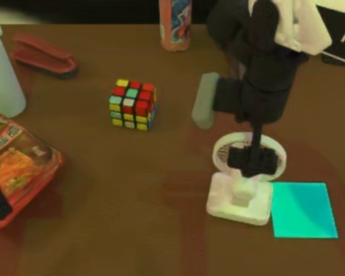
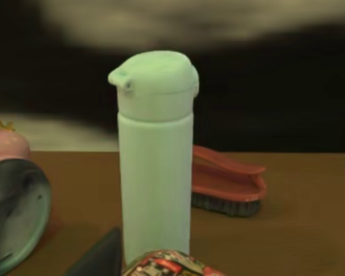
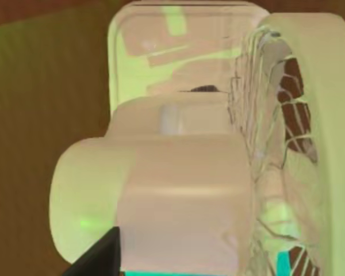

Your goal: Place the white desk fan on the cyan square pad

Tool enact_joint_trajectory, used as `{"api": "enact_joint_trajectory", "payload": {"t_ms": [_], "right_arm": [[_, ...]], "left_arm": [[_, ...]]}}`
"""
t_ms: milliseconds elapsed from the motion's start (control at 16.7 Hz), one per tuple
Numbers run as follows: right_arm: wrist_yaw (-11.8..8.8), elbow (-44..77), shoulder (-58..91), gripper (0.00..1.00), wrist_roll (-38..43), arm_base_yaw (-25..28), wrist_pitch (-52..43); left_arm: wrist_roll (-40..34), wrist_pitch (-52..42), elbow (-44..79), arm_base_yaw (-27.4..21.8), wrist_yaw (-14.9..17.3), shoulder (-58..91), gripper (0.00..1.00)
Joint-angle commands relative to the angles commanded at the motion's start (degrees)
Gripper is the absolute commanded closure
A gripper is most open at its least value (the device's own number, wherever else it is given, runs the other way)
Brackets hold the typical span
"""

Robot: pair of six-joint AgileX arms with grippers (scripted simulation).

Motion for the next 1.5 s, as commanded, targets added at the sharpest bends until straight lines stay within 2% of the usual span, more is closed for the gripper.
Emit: {"api": "enact_joint_trajectory", "payload": {"t_ms": [180, 960, 1500], "right_arm": [[0.00, -0.05, 0.00, 0.00, 0.00, 0.00, 0.05], [0.00, -0.05, 0.00, 0.98, 0.00, 0.00, 0.05], [-0.05, -0.15, -0.28, 1.00, 0.12, -0.09, -0.01]], "left_arm": [[0.00, 0.00, 0.00, 0.00, 0.00, 0.00, 0.00], [0.00, 0.00, 0.00, 0.00, 0.00, 0.00, 0.00], [0.00, 0.00, 0.00, 0.00, 0.00, 0.00, 0.00]]}}
